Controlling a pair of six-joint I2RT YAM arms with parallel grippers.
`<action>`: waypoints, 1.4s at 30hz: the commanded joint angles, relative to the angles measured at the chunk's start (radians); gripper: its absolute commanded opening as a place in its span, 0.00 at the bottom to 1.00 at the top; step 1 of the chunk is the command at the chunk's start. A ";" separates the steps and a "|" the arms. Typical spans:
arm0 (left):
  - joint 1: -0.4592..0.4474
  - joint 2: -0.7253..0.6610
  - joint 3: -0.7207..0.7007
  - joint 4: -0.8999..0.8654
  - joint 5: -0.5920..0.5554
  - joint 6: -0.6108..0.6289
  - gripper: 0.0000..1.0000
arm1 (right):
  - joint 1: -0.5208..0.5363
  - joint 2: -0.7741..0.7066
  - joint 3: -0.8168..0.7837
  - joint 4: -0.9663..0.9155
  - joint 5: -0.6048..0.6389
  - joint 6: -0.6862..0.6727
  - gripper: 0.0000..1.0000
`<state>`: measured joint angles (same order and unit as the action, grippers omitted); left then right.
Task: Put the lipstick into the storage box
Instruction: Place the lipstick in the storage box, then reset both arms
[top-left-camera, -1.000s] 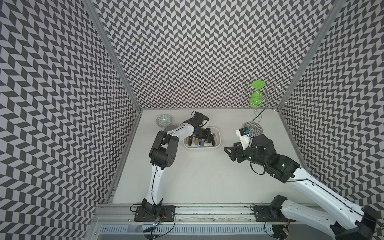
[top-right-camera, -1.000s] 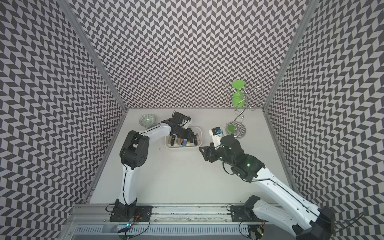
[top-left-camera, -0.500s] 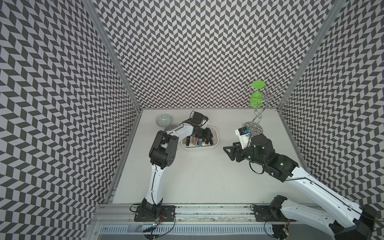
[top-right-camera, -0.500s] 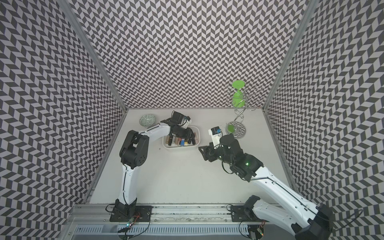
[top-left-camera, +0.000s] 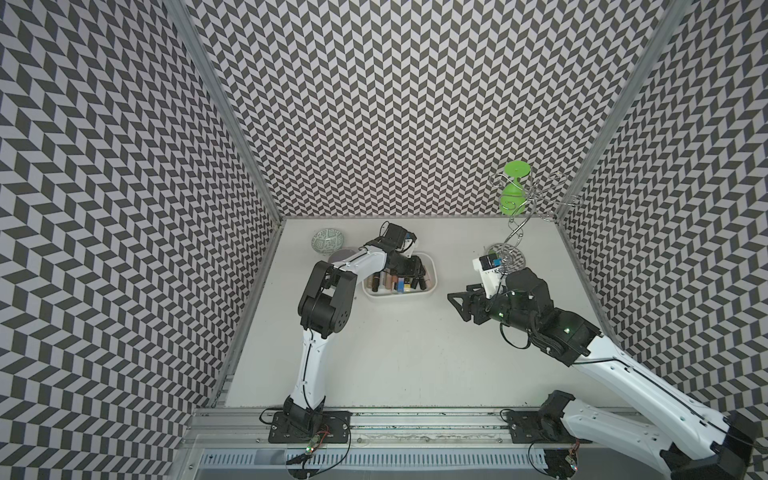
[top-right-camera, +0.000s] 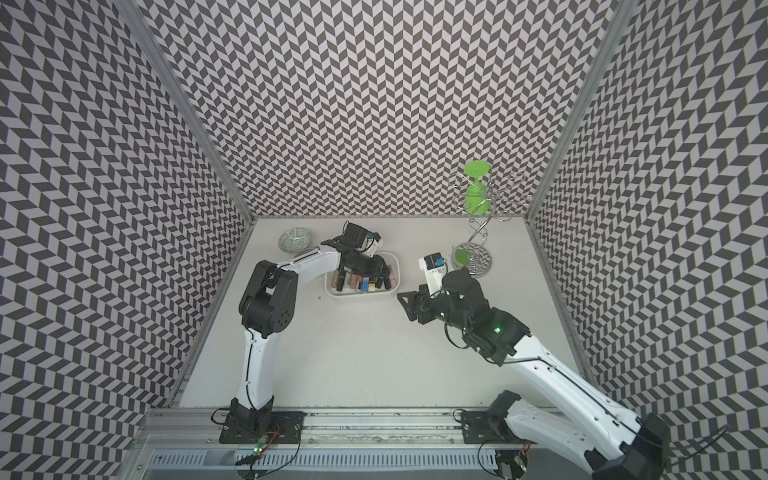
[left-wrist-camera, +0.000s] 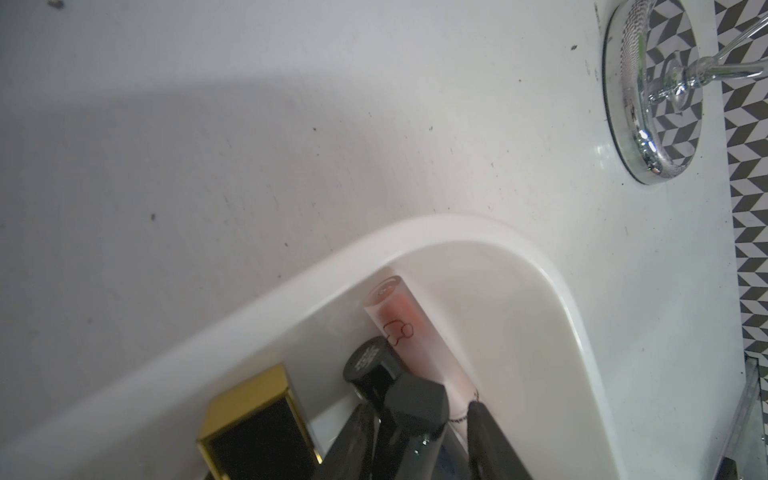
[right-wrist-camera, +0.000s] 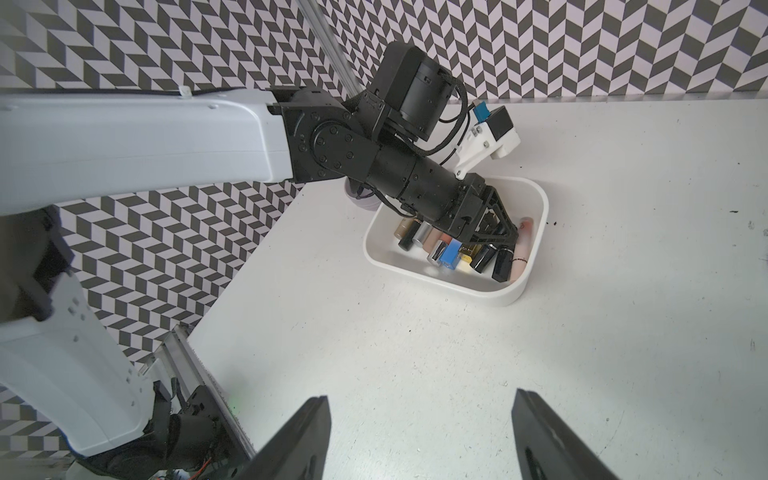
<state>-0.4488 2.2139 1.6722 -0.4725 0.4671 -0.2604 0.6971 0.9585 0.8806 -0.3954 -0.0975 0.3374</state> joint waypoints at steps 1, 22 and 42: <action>0.010 -0.055 0.004 -0.006 -0.012 0.001 0.41 | -0.005 -0.019 -0.012 0.044 -0.007 0.009 0.73; 0.024 -0.211 -0.016 0.055 0.023 -0.029 0.99 | -0.004 -0.037 -0.037 0.083 -0.051 0.048 0.74; 0.126 -0.574 -0.327 0.392 0.331 -0.269 0.99 | -0.004 -0.075 -0.061 0.267 -0.154 0.025 0.74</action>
<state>-0.3332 1.7050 1.3853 -0.1883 0.7303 -0.4732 0.6971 0.9146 0.8360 -0.2440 -0.2226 0.3840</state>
